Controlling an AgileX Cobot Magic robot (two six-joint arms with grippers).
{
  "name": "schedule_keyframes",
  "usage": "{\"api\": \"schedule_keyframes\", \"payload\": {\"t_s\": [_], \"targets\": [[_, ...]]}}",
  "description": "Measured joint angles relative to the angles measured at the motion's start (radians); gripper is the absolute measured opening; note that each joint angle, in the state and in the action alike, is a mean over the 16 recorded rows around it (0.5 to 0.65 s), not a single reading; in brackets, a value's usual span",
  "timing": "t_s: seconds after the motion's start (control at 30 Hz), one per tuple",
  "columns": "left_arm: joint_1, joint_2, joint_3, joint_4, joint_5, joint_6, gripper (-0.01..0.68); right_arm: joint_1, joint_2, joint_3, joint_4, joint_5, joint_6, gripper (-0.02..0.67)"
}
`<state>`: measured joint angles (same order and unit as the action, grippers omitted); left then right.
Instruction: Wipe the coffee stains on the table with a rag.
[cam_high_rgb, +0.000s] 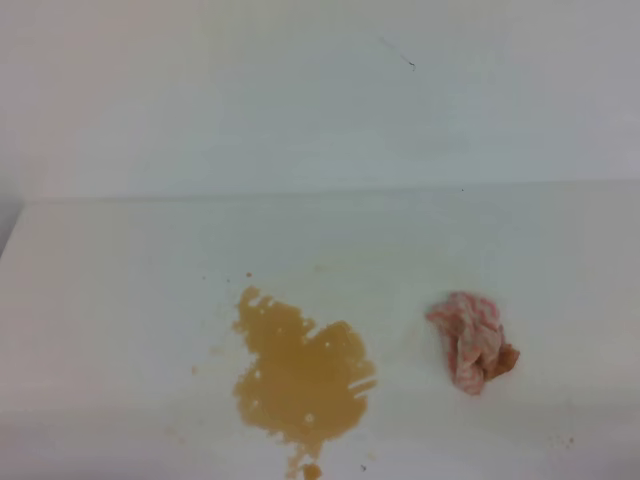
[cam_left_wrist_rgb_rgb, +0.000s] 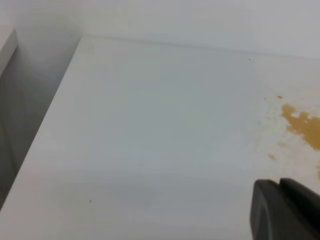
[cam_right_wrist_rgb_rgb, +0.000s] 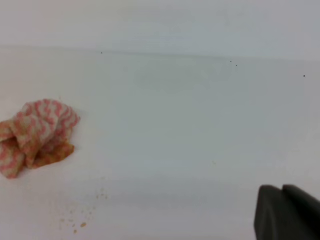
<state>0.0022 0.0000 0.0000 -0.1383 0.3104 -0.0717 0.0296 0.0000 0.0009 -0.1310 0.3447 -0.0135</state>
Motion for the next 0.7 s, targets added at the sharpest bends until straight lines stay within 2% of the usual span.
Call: {"api": "schedule_keyframes", "payload": {"t_s": [0.7], "targets": [[0.000, 0.000, 0.000, 0.000, 0.000, 0.000, -0.003, 0.000, 0.000, 0.000, 0.000, 0.000, 0.000, -0.003]]}}
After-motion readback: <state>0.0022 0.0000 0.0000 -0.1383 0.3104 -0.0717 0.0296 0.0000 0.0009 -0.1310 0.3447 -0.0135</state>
